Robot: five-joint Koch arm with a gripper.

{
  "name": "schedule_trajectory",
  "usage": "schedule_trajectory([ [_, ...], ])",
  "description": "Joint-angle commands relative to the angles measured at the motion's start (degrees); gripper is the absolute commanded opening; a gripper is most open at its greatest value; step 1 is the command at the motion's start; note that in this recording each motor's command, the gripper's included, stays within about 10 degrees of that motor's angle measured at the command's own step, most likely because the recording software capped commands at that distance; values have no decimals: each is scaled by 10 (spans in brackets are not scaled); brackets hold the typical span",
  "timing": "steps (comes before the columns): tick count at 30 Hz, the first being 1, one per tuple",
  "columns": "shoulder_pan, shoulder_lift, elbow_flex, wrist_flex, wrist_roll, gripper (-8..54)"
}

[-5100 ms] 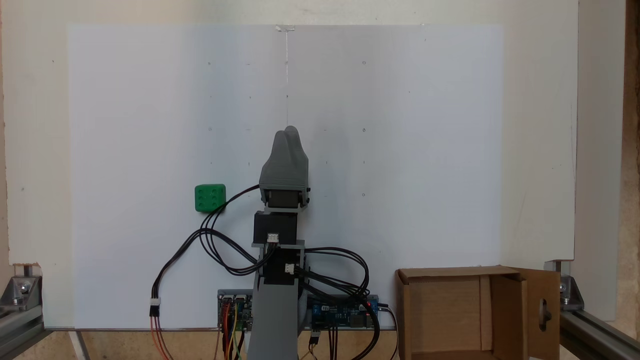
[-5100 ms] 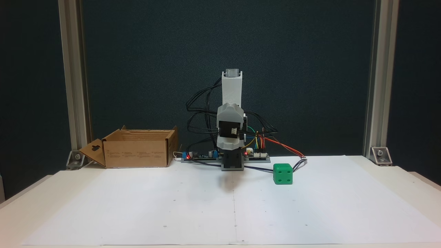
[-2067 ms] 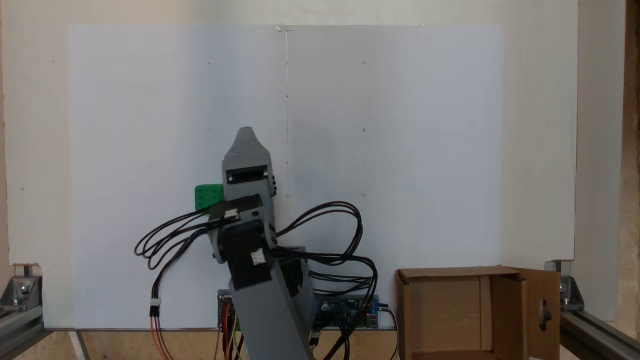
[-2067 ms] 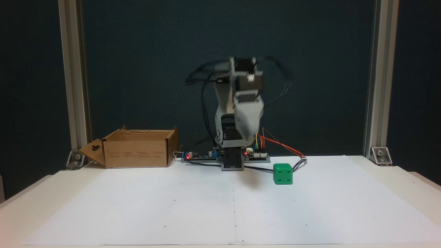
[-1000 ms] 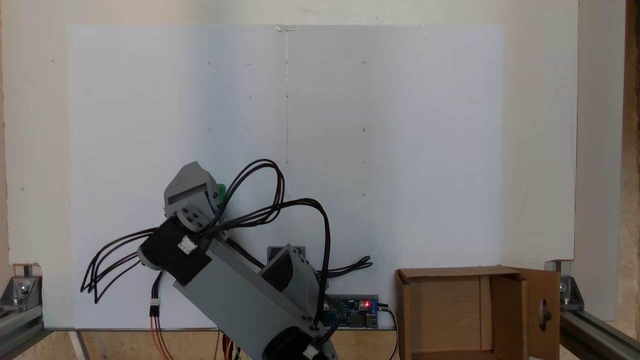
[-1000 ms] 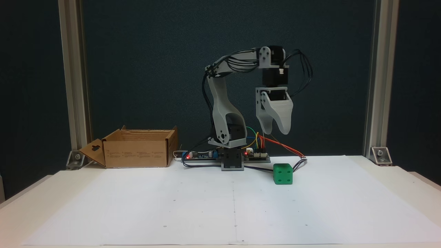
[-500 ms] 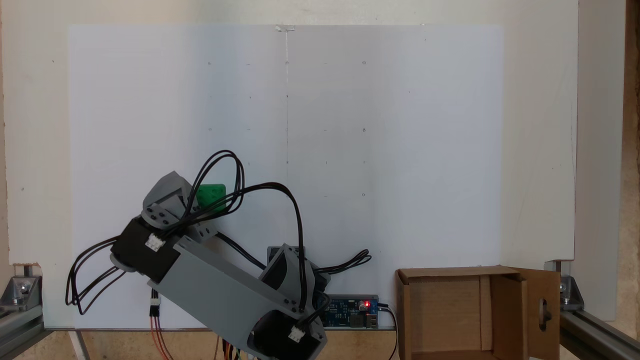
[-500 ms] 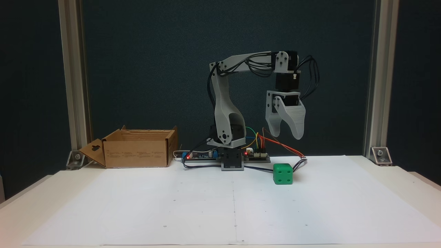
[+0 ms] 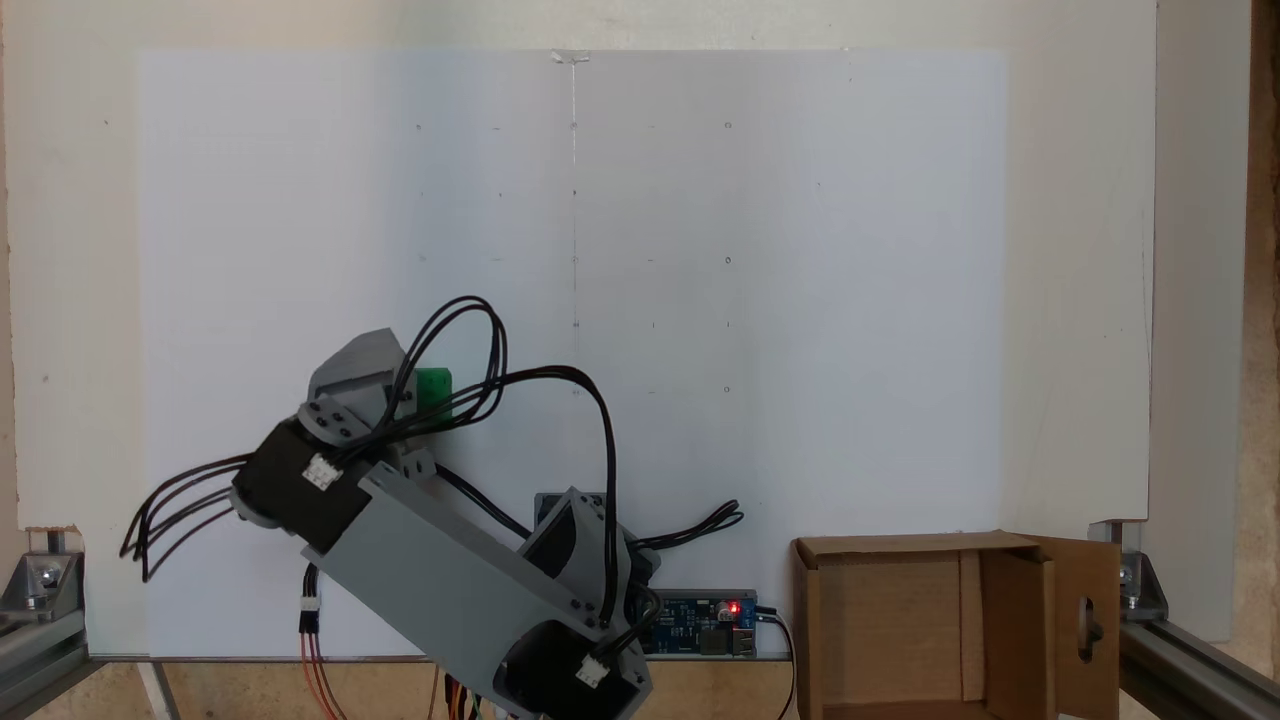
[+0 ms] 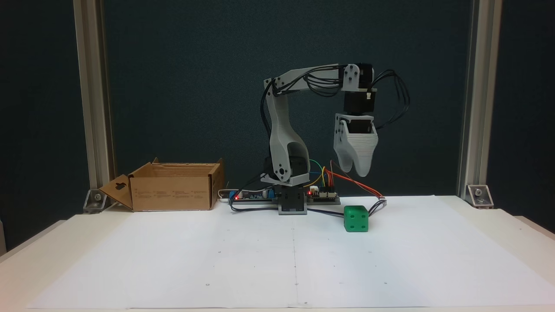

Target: Grasp a green dice and put it in the bin.

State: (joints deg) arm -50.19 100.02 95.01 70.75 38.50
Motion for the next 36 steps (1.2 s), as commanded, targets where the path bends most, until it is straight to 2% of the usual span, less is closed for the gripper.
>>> schedule_trajectory([
  [1,0,3,-29,8,65,425],
  [7,-9,3,-29,-18,124,424],
  [20,-67,-46,-24,-69,140,424],
  [36,-68,-25,76,-153,171,425],
])
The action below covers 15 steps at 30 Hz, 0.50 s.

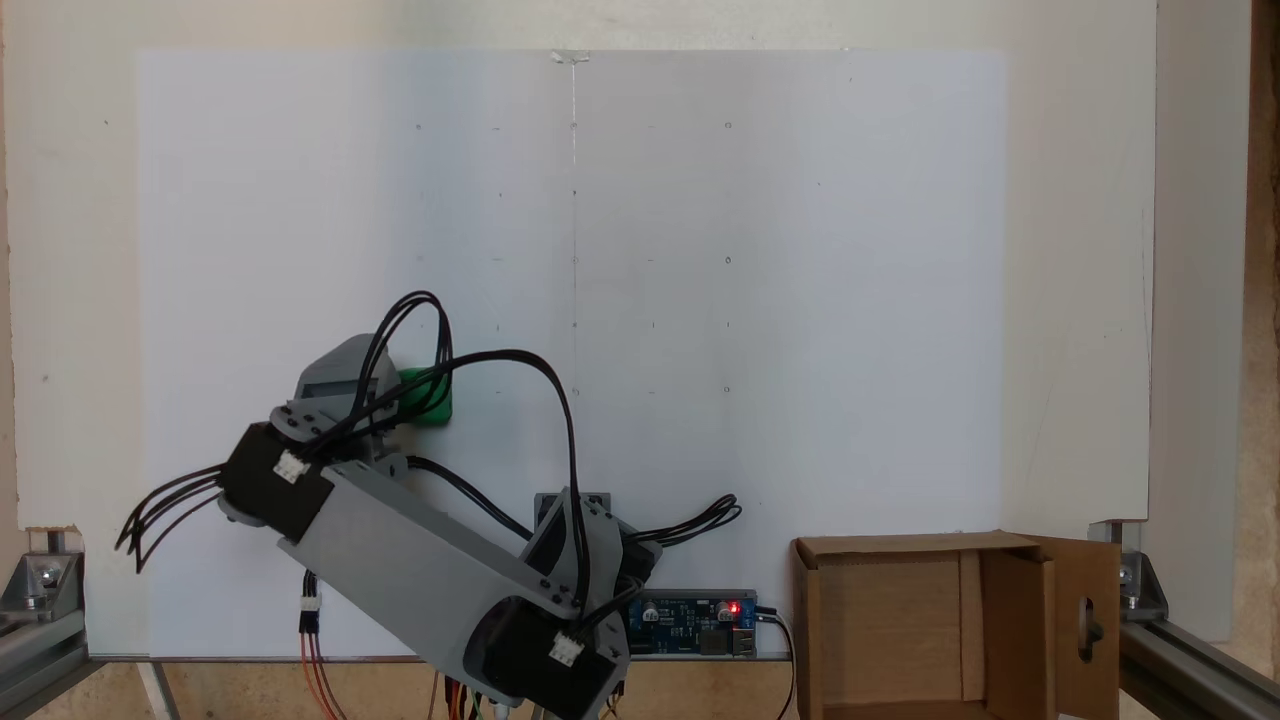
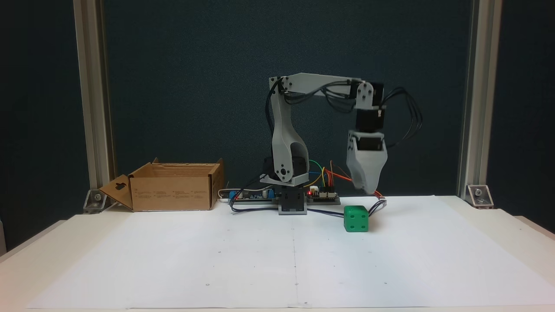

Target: Grasp a green dice and put it in the bin.

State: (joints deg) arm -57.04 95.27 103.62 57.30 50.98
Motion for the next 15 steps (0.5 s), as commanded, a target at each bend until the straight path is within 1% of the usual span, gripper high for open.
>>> schedule_trajectory([
  [1,1,24,-6,-24,47,425],
  [15,25,39,45,-42,46,427],
])
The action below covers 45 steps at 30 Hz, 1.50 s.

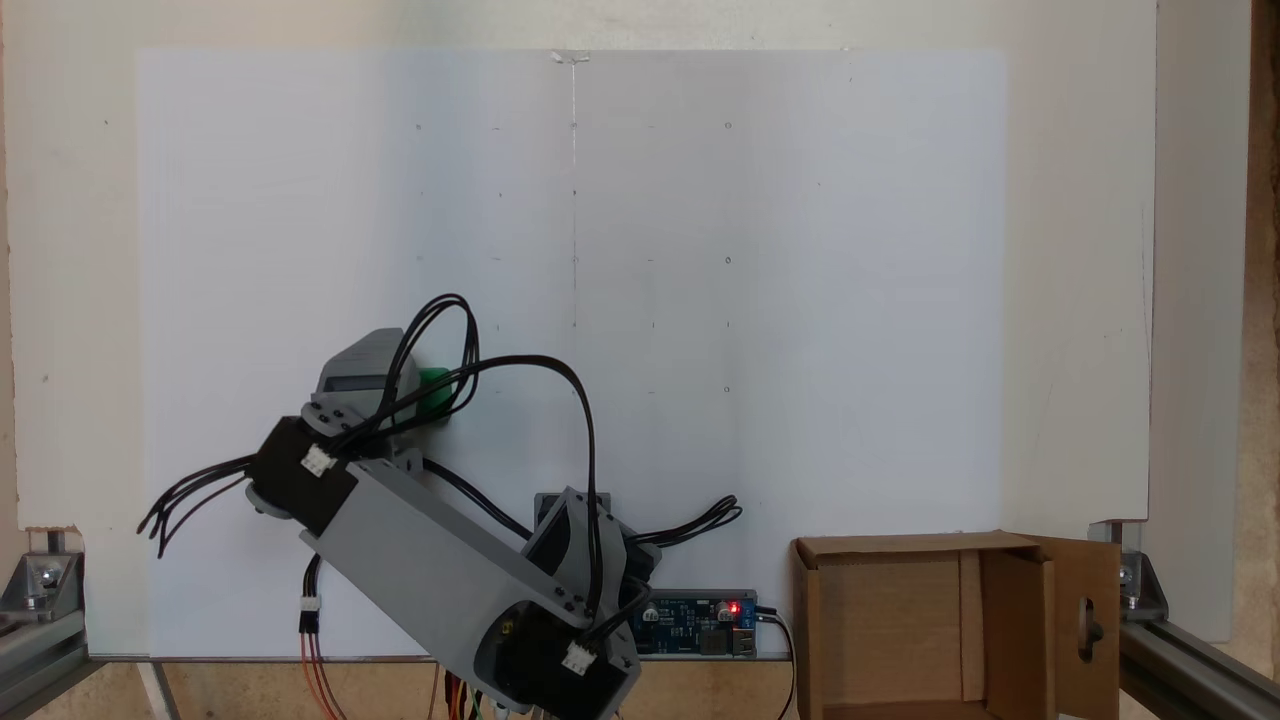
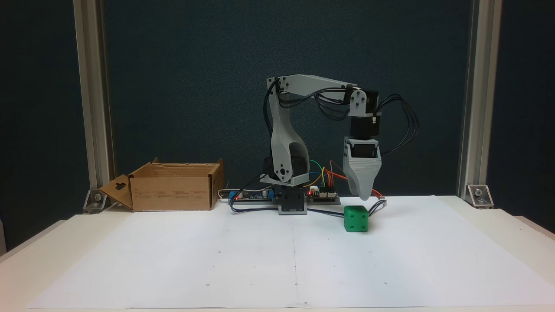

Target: Grasp a green dice and put it in the bin.

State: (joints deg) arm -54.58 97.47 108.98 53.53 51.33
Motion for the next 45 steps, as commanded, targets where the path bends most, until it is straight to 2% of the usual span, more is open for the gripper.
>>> schedule_trajectory([
  [1,0,17,-5,-5,42,427],
  [45,-4,16,91,-118,42,422],
])
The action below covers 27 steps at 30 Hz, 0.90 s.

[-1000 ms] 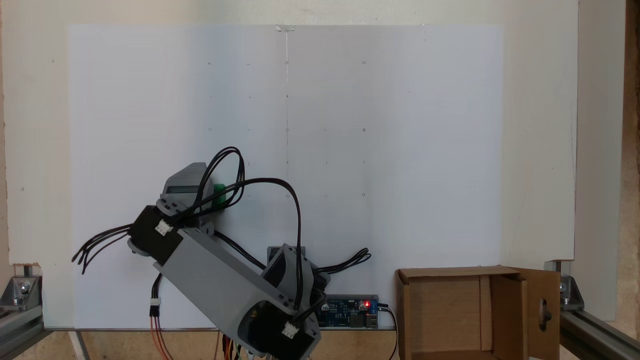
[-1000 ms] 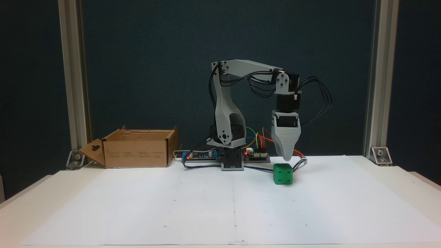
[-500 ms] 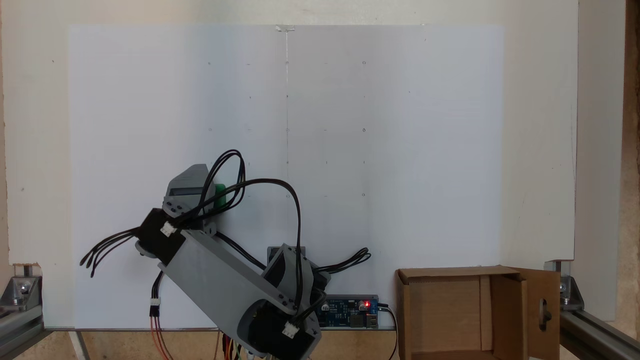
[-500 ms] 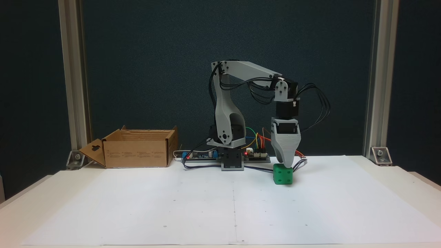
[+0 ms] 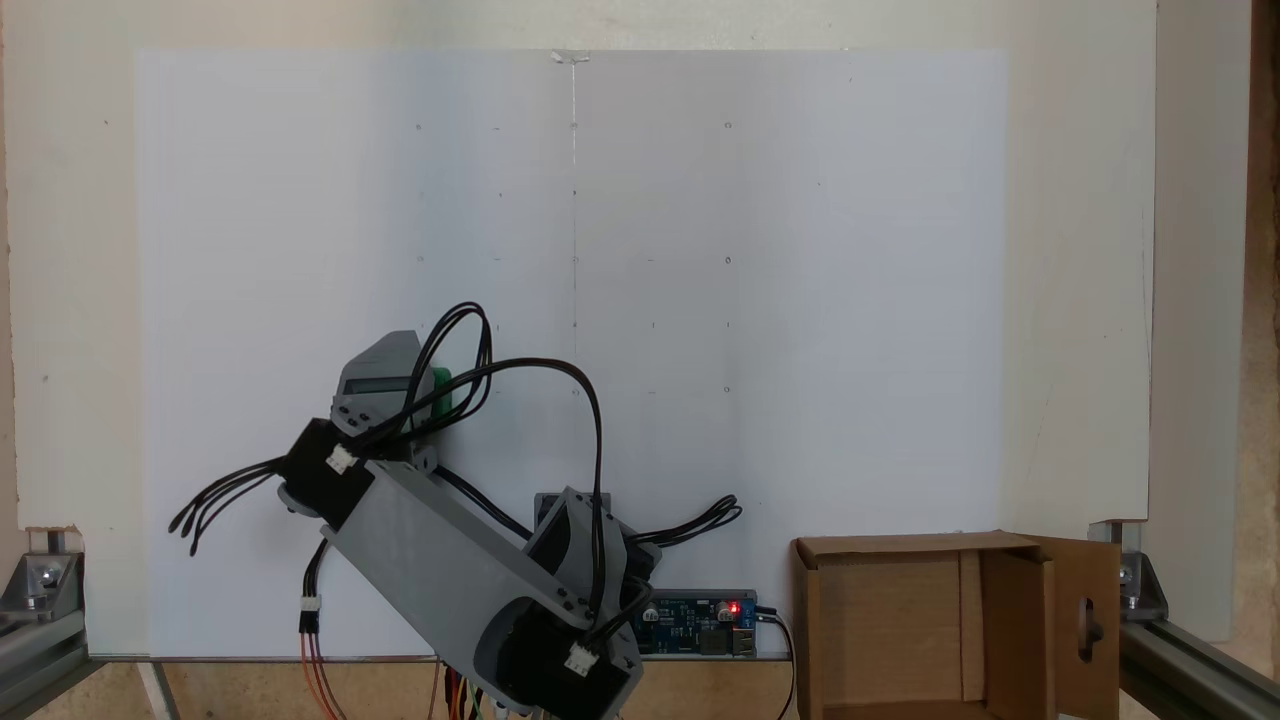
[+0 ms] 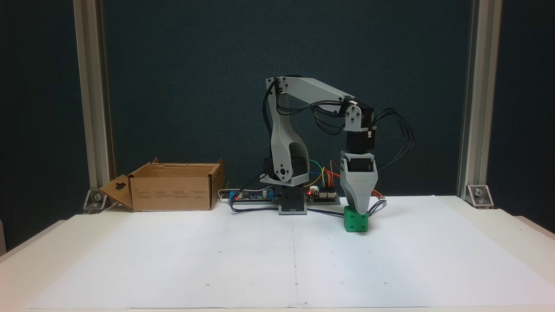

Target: Grasp a green dice and put it in the bin.

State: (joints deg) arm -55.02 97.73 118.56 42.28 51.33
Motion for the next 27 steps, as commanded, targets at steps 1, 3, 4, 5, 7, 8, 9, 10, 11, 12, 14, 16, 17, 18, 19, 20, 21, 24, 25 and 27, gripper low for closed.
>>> schedule_trajectory([
  [1,0,13,-2,-9,42,422],
  [3,0,10,0,-12,42,422],
  [4,1,8,1,-16,42,422],
  [5,1,5,1,-17,42,422],
  [7,1,2,1,-18,42,422],
  [8,1,1,3,-18,42,422],
  [9,1,1,5,-22,42,420],
  [10,1,1,9,-25,42,412],
  [11,1,1,13,-32,43,409],
  [12,0,1,18,-40,43,405],
  [14,-1,1,19,-46,43,405],
  [16,-1,-2,21,-55,43,405],
  [17,-1,-6,21,-56,43,405],
  [18,-1,-8,21,-57,43,405],
  [19,-1,-9,21,-57,43,405],
  [20,-1,-9,21,-57,43,405],
  [21,-1,-11,21,-57,43,405],
  [24,0,-21,21,-61,43,405],
  [25,0,-25,21,-62,43,405],
  [27,0,-31,21,-65,43,405],
])
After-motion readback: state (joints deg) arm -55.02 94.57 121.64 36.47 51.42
